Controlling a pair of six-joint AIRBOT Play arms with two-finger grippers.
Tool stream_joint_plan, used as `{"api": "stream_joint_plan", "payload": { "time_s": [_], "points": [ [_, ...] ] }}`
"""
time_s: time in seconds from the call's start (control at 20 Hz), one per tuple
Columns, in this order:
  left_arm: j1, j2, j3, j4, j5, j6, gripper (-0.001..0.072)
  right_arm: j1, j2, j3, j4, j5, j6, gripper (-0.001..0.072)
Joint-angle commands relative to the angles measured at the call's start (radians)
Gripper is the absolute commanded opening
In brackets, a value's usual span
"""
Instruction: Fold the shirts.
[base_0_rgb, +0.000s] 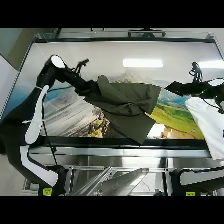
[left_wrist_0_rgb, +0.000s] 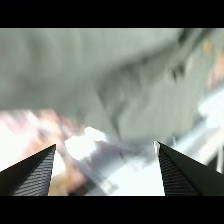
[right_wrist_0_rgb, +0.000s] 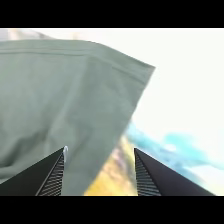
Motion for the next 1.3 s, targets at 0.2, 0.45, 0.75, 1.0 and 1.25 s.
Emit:
{"api": "stream_joint_plan", "payload": {
  "time_s": [0.2,0.45,0.75,1.0,1.25],
  "points": [
    [-0.227,0.138,-0.466,-0.005,0.276,-0.032,0.0692,-0.019,-0.115,0.068,-0.022,0.068,0.023,0.0477],
    [-0.299,0.047,-0.498,-0.08,0.447,-0.037,0.0692,-0.015,-0.14,0.084,-0.02,0.074,0.027,0.0476],
    [-0.28,-0.001,-0.394,-0.077,0.478,-0.019,0.0003,0.022,-0.143,0.084,-0.02,0.074,0.027,0.0477],
    [-0.208,0.005,-0.301,0.069,0.177,-0.007,0.0003,0.04,-0.143,0.084,-0.021,0.082,0.027,0.0477],
    [-0.06,0.139,-0.392,0.263,0.075,-0.035,0.0005,0.049,-0.143,0.083,-0.055,0.148,0.028,0.0477]
  ]
}}
